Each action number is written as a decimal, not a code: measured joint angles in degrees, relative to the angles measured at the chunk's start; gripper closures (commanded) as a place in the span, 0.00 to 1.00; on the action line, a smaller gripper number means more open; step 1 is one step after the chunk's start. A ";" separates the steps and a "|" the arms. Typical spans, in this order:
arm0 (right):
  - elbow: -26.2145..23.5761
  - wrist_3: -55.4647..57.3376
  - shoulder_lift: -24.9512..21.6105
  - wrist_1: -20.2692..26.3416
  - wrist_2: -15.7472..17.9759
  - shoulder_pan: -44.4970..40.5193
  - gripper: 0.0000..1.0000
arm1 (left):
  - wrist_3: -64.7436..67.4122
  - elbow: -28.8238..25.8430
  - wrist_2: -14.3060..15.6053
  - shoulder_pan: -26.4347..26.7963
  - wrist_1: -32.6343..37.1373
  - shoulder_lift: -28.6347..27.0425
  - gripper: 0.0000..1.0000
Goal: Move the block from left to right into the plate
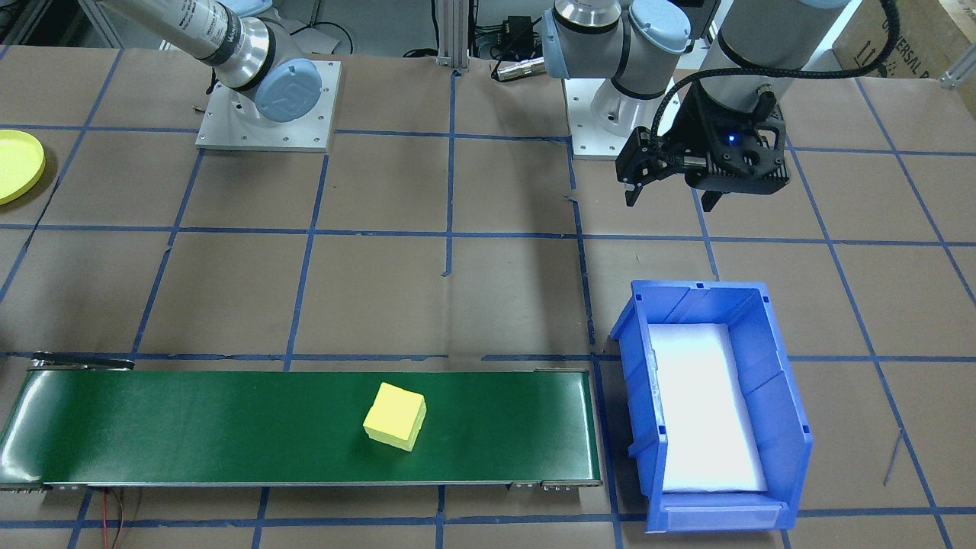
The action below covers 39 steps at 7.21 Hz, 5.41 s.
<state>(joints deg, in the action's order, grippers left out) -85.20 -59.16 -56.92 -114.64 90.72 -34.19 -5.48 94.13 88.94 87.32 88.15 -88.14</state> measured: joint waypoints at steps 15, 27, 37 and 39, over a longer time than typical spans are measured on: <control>-2.86 42.98 -7.89 4.83 -8.30 -37.17 0.19 | 0.03 -0.01 0.24 0.39 0.01 0.38 0.00; 1.53 57.54 -4.38 1.96 -10.75 -45.66 0.00 | -0.06 0.00 0.27 0.39 0.10 0.42 0.00; 0.90 56.66 -2.70 1.37 -3.81 -45.11 0.72 | -0.06 0.00 0.27 0.39 0.18 0.42 0.00; 1.32 53.05 -4.87 3.08 -1.92 -41.25 0.72 | -0.06 0.00 0.27 0.39 0.18 0.42 0.00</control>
<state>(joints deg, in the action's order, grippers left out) -83.87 -6.12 -61.79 -111.56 88.80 -75.45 -5.54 94.13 89.21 87.72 88.33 -87.71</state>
